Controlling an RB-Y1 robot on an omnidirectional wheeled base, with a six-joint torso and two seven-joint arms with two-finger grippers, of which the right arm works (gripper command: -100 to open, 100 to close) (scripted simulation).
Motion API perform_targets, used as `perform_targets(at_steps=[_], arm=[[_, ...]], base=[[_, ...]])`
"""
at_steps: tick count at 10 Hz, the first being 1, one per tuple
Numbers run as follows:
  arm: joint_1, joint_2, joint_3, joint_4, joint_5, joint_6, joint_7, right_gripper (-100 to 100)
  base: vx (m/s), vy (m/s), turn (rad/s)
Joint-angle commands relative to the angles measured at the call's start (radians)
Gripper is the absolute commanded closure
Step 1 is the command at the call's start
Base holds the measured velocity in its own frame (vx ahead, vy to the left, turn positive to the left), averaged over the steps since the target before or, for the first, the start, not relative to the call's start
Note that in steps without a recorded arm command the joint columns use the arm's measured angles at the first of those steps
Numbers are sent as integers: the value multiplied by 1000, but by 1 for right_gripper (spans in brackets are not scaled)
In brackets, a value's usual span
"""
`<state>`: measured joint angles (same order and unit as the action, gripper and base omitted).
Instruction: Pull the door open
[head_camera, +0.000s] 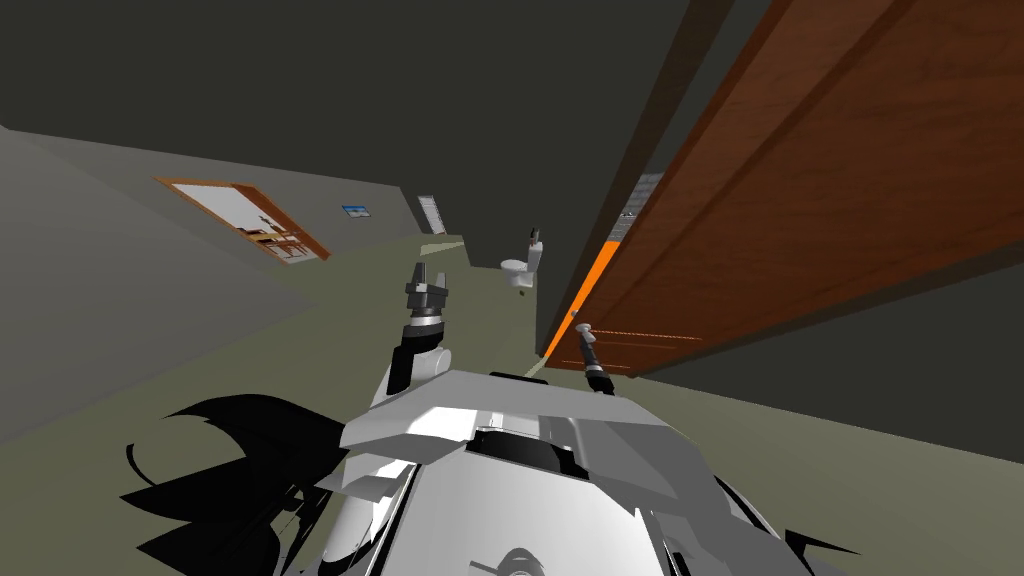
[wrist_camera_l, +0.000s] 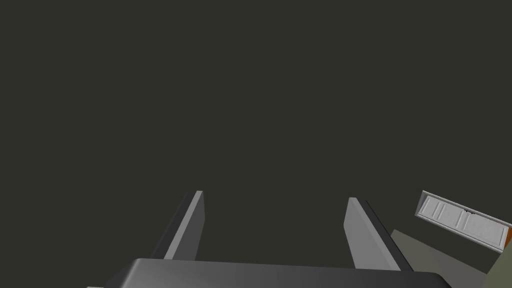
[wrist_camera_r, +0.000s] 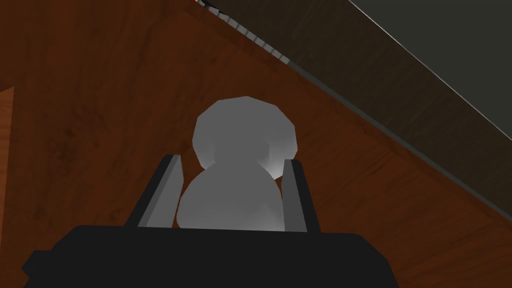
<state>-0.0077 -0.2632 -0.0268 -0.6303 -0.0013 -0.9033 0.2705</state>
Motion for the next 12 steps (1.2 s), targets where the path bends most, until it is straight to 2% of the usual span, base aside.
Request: perform_targets(at_steps=[1, 7, 12], arm=[[7, -11, -10, -23, -15, 5, -32, 100], [12, -20, 3, -29, -91, 11, -191, 100], [14, -24, 10, -32, -129, 14, -280, 100]], base=[[-37, -18, 56], [-46, -19, 93], [-36, -17, 72]])
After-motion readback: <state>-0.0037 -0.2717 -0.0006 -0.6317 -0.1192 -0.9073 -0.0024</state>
